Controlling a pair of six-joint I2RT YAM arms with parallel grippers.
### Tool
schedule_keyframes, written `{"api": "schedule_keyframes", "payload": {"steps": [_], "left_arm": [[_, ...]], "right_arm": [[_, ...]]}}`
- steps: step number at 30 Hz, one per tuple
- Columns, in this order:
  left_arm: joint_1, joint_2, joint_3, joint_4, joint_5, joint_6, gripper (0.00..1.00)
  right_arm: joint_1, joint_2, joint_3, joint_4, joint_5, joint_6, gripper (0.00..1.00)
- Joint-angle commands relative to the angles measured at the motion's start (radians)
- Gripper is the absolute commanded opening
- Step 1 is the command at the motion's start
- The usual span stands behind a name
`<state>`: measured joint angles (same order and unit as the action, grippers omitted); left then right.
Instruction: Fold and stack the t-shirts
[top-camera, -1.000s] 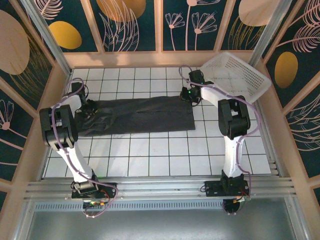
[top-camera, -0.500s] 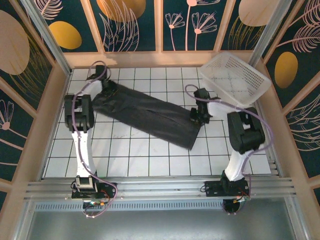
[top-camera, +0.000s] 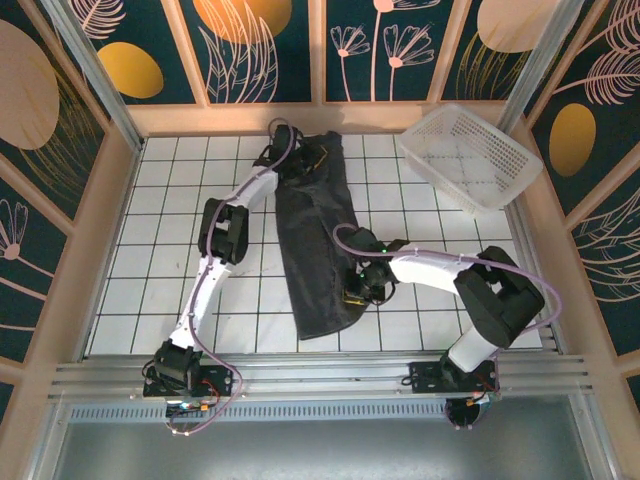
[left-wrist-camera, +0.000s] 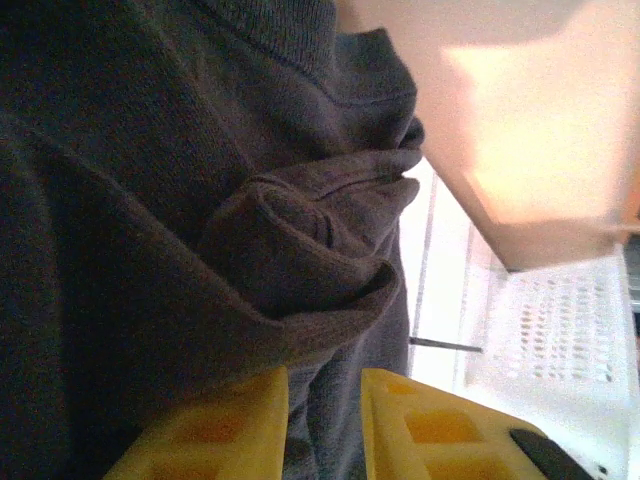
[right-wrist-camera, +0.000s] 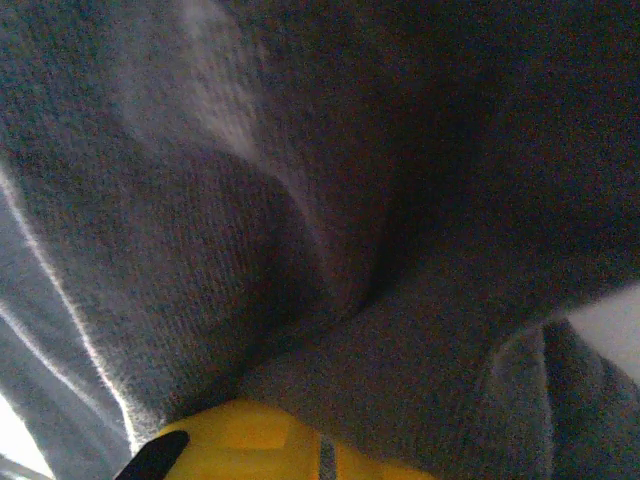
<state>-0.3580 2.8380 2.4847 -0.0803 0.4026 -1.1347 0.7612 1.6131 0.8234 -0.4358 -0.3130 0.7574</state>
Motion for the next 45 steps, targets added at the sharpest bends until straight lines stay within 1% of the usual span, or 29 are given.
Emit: {"api": "schedule_keyframes", "payload": {"steps": [1,2,4,6,8,9,11,13,16,18,20,22,24,25,29,32,35,38,40,42,45], "left_arm": [[0.010,0.042,0.083,0.067,0.042,-0.061,0.32],[0.010,0.028,0.093,0.058,0.040,-0.054,0.36],[0.009,-0.032,0.083,0.026,0.015,-0.017,0.46],[0.010,-0.127,0.047,-0.008,-0.017,0.024,0.56],[0.008,-0.230,-0.017,-0.044,-0.048,0.061,0.61],[0.004,-0.293,-0.069,-0.060,-0.066,0.079,0.63],[-0.008,-0.413,-0.184,-0.080,-0.088,0.120,0.63],[-0.027,-0.527,-0.313,-0.107,-0.097,0.161,0.64],[-0.054,-0.690,-0.555,-0.178,-0.094,0.207,0.62],[-0.075,-0.798,-0.732,-0.220,-0.095,0.250,0.60],[-0.088,-0.922,-0.915,-0.280,-0.104,0.292,0.57],[-0.092,-1.031,-1.081,-0.335,-0.097,0.319,0.54],[-0.100,-1.118,-1.233,-0.380,-0.085,0.339,0.53],[-0.105,-1.186,-1.304,-0.415,-0.081,0.349,0.53],[-0.136,-1.337,-1.543,-0.511,-0.061,0.354,0.50],[-0.164,-1.428,-1.688,-0.515,-0.024,0.313,0.50],[-0.198,-1.487,-1.786,-0.490,0.014,0.269,0.49],[-0.242,-1.515,-1.844,-0.462,0.048,0.230,0.50],[-0.269,-1.517,-1.863,-0.443,0.070,0.211,0.50],[-0.289,-1.510,-1.877,-0.428,0.091,0.196,0.51],[-0.312,-1.492,-1.893,-0.410,0.101,0.187,0.52]], "right_arm": [[0.029,0.051,0.049,0.035,-0.037,0.085,0.16],[0.030,0.048,0.067,0.017,-0.024,0.085,0.16],[0.029,0.019,0.090,-0.029,0.018,0.091,0.22],[0.029,-0.041,0.100,-0.079,0.062,0.102,0.28],[0.029,-0.114,0.097,-0.126,0.100,0.111,0.34],[0.029,-0.158,0.090,-0.153,0.123,0.114,0.35],[0.022,-0.242,0.069,-0.194,0.160,0.108,0.37],[-0.002,-0.321,0.021,-0.208,0.163,0.092,0.39],[-0.056,-0.419,-0.067,-0.219,0.146,0.037,0.40],[-0.070,-0.444,-0.097,-0.217,0.149,-0.029,0.43],[-0.069,-0.431,-0.112,-0.199,0.126,-0.102,0.45],[-0.061,-0.398,-0.123,-0.188,0.105,-0.138,0.45],[-0.053,-0.357,-0.134,-0.190,0.102,-0.147,0.46],[-0.050,-0.334,-0.143,-0.190,0.101,-0.147,0.46],[-0.035,-0.275,-0.169,-0.168,0.092,-0.141,0.46],[-0.003,-0.239,-0.171,-0.124,0.080,-0.126,0.45],[0.025,-0.201,-0.162,-0.085,0.065,-0.100,0.44],[0.052,-0.165,-0.150,-0.075,0.068,-0.076,0.38],[0.064,-0.150,-0.148,-0.072,0.065,-0.057,0.22],[0.078,-0.148,-0.148,-0.071,0.055,-0.033,0.09],[0.110,-0.166,-0.145,-0.071,0.034,0.010,0.01]]}}
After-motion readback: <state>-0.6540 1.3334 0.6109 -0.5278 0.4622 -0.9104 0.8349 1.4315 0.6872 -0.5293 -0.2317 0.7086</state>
